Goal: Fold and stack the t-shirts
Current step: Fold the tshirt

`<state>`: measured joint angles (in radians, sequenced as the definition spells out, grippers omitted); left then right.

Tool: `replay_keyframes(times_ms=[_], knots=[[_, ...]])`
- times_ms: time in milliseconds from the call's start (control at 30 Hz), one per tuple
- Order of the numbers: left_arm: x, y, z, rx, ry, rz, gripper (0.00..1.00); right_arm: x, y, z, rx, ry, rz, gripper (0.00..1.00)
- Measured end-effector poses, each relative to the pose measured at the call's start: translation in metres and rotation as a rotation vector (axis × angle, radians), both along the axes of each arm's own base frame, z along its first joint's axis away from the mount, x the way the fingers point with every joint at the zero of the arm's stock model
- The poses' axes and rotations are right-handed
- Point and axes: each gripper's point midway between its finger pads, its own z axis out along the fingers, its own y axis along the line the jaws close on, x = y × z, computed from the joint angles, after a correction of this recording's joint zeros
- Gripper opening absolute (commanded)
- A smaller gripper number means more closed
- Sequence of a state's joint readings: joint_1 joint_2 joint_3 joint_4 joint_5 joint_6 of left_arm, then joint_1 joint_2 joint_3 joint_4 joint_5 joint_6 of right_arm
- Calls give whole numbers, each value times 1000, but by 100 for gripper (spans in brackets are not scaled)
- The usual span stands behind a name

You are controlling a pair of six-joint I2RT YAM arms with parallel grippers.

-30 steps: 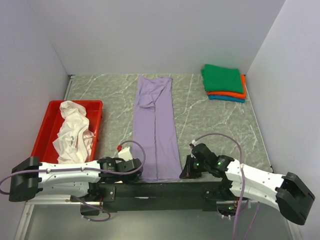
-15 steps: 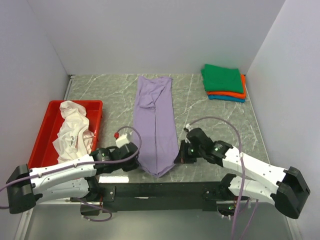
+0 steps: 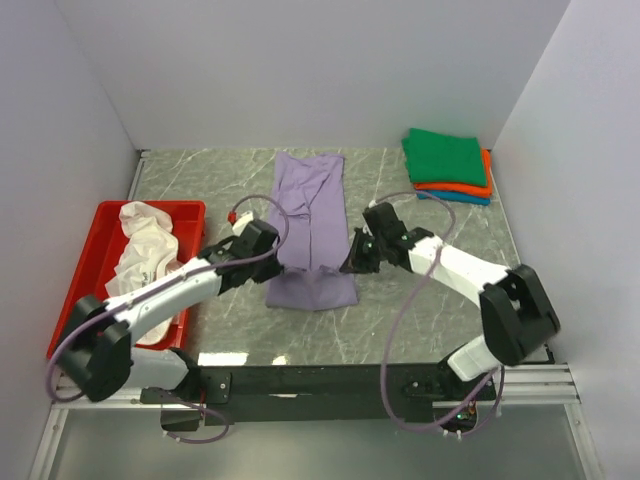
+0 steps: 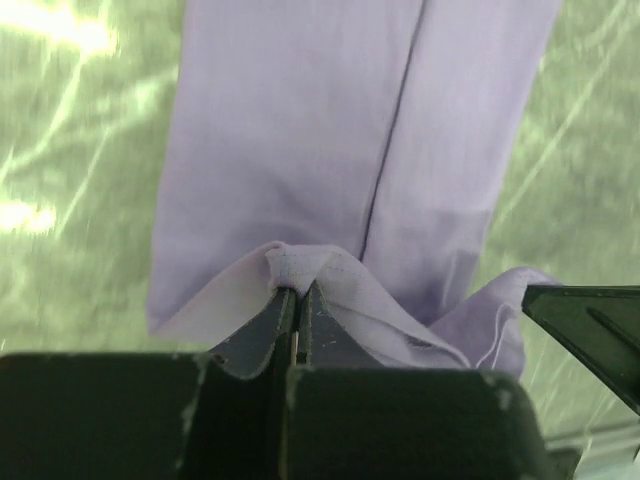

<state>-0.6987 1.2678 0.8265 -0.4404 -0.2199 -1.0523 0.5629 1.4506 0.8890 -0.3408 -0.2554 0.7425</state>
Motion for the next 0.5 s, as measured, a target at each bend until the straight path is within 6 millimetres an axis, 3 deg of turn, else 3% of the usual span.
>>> replay_keyframes(times_ms=[267, 500], knots=[[64, -1, -3, 4, -1, 86, 1, 81, 12, 4, 7, -22, -71, 0], [117, 5, -1, 19, -11, 141, 1, 127, 8, 3, 25, -26, -113, 0]])
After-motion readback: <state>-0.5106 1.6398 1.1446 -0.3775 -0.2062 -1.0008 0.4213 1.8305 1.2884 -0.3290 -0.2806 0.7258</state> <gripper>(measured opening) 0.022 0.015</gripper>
